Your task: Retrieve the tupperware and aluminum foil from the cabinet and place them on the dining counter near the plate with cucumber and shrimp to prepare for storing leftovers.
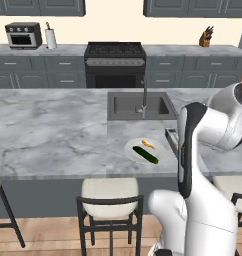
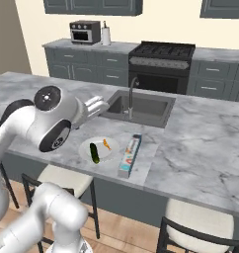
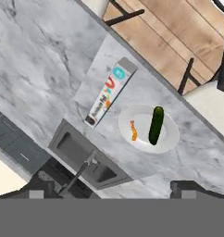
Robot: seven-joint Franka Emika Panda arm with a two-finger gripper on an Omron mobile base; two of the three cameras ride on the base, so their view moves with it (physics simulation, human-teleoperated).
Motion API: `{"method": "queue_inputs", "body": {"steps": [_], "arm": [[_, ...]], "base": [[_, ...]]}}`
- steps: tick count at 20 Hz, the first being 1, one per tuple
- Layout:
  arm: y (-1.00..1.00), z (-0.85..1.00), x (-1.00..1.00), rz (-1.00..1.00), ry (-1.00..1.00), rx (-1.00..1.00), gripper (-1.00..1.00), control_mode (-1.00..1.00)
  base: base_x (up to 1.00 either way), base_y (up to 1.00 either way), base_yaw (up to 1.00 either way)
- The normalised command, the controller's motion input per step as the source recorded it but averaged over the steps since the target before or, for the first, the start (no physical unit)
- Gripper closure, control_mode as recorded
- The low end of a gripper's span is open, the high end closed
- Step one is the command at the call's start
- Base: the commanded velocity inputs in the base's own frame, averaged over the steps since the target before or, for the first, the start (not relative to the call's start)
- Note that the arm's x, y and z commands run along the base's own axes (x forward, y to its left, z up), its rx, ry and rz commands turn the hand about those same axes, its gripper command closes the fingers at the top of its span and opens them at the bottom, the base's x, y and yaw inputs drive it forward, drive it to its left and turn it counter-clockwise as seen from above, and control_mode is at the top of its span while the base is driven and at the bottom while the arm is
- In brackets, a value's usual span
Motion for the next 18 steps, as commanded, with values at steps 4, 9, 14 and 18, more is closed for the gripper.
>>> {"method": "queue_inputs", "body": {"steps": [4,9,14,18], "arm": [[0.42,0.04,-0.36,0.07,0.0,-0.09,-1.0,1.0],[0.0,0.0,0.0,0.0,0.0,0.0,-1.0,1.0],[0.0,0.0,0.0,0.0,0.0,0.0,-1.0,1.0],[0.0,0.0,0.0,0.0,0.0,0.0,-1.0,1.0]], "base": [[-0.45,0.31,0.02],[-0.78,-0.41,-0.37],[-0.04,-0.7,-0.75],[0.03,-0.62,-0.78]]}}
